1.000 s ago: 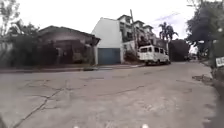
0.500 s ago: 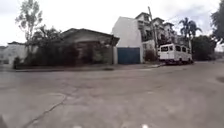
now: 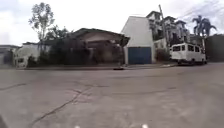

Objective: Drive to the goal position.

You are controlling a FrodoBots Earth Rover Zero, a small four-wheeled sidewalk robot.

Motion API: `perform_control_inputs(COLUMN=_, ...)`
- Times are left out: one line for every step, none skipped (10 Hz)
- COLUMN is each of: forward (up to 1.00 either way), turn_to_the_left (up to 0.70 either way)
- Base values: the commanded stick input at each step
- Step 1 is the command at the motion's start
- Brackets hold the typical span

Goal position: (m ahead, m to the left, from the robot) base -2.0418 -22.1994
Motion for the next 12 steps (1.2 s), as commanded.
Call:
perform_control_inputs(forward=0.00, turn_to_the_left=0.70)
perform_control_inputs(forward=0.00, turn_to_the_left=0.70)
perform_control_inputs(forward=0.00, turn_to_the_left=0.70)
perform_control_inputs(forward=0.00, turn_to_the_left=0.70)
perform_control_inputs(forward=0.00, turn_to_the_left=0.70)
perform_control_inputs(forward=0.00, turn_to_the_left=0.70)
perform_control_inputs(forward=0.00, turn_to_the_left=0.70)
perform_control_inputs(forward=0.00, turn_to_the_left=0.70)
perform_control_inputs(forward=0.00, turn_to_the_left=0.70)
perform_control_inputs(forward=0.00, turn_to_the_left=0.70)
perform_control_inputs(forward=0.00, turn_to_the_left=0.70)
perform_control_inputs(forward=0.00, turn_to_the_left=0.70)
